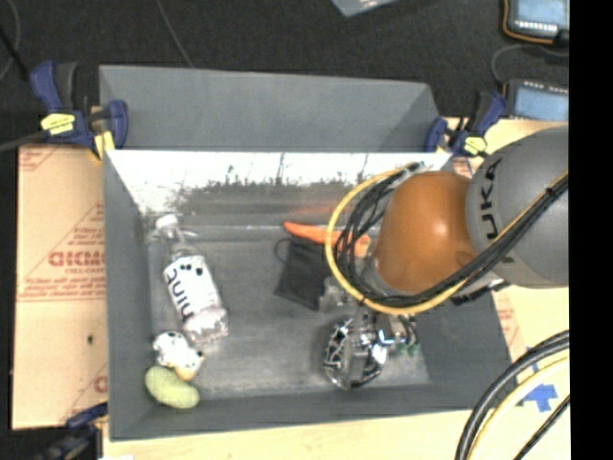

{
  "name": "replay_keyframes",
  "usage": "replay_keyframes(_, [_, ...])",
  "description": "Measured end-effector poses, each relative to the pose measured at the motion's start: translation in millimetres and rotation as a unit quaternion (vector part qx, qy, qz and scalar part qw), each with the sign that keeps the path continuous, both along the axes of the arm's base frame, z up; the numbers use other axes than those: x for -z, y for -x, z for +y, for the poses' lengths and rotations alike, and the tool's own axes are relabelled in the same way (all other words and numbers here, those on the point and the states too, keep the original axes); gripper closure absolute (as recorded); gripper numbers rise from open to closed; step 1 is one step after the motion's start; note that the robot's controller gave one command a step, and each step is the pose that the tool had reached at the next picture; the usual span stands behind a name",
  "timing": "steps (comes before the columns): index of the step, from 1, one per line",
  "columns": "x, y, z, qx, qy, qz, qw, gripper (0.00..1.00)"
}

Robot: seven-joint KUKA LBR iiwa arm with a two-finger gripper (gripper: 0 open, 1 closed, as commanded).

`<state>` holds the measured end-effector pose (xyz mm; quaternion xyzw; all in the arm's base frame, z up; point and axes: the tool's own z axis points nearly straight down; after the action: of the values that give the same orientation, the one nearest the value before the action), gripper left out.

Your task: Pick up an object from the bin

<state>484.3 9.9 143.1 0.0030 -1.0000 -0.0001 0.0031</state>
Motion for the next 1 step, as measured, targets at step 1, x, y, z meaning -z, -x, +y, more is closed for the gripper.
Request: replay_keyframes(1, [-4.1,-1.9,0.1,0.000,0.000,-0.0041,1.0000,0.00])
